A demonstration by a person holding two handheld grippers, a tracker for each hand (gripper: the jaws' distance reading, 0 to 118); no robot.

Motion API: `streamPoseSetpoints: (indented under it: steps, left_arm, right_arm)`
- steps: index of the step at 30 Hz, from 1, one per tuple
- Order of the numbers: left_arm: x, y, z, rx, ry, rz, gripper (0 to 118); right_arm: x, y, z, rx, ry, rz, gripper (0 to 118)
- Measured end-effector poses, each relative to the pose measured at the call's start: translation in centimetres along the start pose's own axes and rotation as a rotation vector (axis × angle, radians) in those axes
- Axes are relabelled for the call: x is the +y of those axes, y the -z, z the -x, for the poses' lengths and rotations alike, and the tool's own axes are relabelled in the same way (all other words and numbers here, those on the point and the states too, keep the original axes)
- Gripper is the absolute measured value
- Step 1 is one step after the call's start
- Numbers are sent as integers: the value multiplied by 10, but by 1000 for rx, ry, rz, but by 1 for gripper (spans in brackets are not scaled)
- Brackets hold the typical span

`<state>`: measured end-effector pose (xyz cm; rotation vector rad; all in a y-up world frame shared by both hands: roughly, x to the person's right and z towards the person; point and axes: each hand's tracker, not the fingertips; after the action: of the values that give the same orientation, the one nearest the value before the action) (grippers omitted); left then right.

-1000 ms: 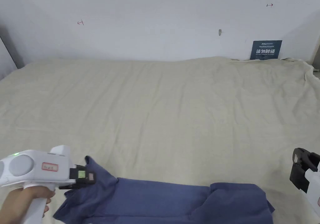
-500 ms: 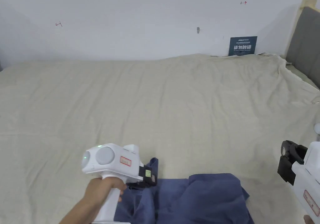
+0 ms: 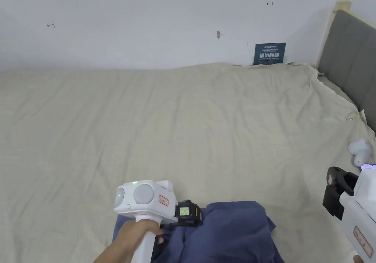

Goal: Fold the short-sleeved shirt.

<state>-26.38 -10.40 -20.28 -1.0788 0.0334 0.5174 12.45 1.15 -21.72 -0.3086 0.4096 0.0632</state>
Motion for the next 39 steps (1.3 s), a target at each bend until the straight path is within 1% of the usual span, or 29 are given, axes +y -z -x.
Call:
streamPoseSetpoints:
  steps: [4,8,10,13,15,16,17,18,19,20,22,25,27,31,34,37,39]
  left_arm:
    - [3,-47,-4,-12,46,-116,112]
    - [5,-94,13,0,49,-268,112]
    - [5,-111,26,43,43,-344,112]
    - [3,-125,42,94,30,-358,112]
    - [-1,-126,55,152,21,-412,108]
    - [-5,-125,59,187,15,-444,97]
    - [-9,-124,62,204,33,-463,79]
    - [-14,-120,68,210,54,-479,58]
    - [-18,-116,71,201,50,-478,30]
    - [-20,-112,74,201,44,-464,26]
    - [-28,-100,81,174,32,-448,20]
    - [-42,-78,84,206,70,-433,0]
    - [-51,-62,86,223,97,-404,0]
    - [-69,-34,85,212,104,-348,0]
    - [-80,-11,83,179,133,-313,0]
    - [-90,6,67,136,162,-274,0]
    - [-94,19,60,135,176,-283,0]
  right_arm:
    - [4,-2,3,6,0,-7,0]
    - [10,-4,6,11,0,-25,0]
    - [12,-4,8,15,-2,-30,0]
    - [15,-4,12,21,-8,-37,0]
    - [16,-4,13,24,-8,-42,0]
    - [16,-4,14,26,-8,-44,0]
    - [16,-4,15,28,-9,-44,0]
    - [16,-3,16,29,-10,-42,0]
    - [16,-3,17,30,-12,-41,0]
    - [16,-3,17,30,-13,-39,0]
    - [15,-4,19,29,-16,-36,0]
    - [12,-5,19,32,-10,-28,0]
    - [11,-6,19,30,-11,-24,0]
    - [10,-7,19,24,-15,-15,0]
    - [9,-6,17,20,-14,-10,0]
    - [9,-7,16,17,-14,-6,0]
    - [8,-7,15,15,-14,-4,0]
